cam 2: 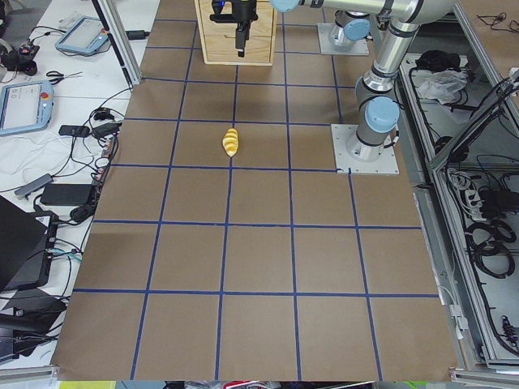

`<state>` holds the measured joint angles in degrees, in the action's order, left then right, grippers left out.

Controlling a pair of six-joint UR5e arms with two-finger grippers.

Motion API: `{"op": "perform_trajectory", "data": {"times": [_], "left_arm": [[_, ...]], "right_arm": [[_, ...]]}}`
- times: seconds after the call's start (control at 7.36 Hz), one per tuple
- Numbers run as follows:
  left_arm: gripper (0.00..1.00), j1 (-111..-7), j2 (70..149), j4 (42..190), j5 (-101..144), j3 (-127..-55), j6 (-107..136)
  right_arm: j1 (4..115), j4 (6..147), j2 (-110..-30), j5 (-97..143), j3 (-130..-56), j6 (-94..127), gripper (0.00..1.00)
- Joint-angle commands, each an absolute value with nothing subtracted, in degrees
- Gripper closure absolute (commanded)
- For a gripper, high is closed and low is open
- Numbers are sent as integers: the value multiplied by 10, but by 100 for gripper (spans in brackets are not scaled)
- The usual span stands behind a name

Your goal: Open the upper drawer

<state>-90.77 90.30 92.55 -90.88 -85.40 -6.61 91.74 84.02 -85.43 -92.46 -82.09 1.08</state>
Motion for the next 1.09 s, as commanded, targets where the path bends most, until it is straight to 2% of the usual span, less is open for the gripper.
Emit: {"op": "perform_trajectory", "data": {"times": [0.0,0.95], "left_arm": [[0,-897,903,925,-905,-853,-66],[0,-896,902,925,-890,-853,-65]], "right_arm": [[918,840,-854,-925,-821,11,0],[918,840,-854,-925,-822,11,0]]}}
